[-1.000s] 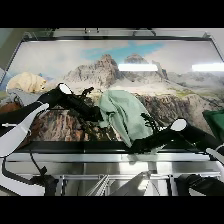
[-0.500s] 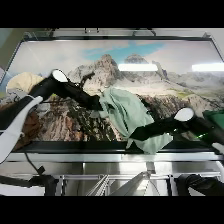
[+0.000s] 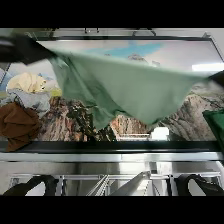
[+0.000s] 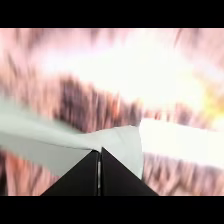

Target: Fold the shirts.

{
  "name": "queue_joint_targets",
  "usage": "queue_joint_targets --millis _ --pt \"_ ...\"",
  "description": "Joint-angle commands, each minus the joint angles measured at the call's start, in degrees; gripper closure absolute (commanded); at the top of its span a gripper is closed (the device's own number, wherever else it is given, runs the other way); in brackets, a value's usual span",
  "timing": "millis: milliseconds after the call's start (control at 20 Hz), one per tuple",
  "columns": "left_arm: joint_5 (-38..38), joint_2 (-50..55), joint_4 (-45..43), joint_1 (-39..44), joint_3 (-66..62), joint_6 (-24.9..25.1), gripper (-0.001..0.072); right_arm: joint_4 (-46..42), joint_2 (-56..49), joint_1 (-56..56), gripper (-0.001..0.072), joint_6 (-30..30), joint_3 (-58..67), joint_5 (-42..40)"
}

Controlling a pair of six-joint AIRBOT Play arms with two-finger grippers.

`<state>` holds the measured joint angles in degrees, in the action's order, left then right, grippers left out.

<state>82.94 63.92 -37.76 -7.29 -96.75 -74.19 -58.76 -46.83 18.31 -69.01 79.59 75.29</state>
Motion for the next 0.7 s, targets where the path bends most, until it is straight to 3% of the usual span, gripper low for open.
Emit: queue_joint_targets --millis 0,150,350,650 --pt "-0.90 -7.93 5.20 -5.68 -13.03 0.68 0.0692 7.58 4.28 6.01 0.0698 3.10 17.11 -5.16" --pt "1.57 -11.76 5.62 -10.58 -22.71 0.63 0.0691 4.50 6.23 5.99 0.0698 3.10 28.20 -8.13" --pt "-0.07 -14.34 5.84 -12.15 -23.30 1.36 0.0691 5.22 5.55 5.11 0.0698 3.28 32.46 -11.45" --pt "5.86 -0.79 11.32 -8.07 -11.72 5.51 0.0691 12.52 -9.44 5.05 0.0697 2.56 26.91 1.86"
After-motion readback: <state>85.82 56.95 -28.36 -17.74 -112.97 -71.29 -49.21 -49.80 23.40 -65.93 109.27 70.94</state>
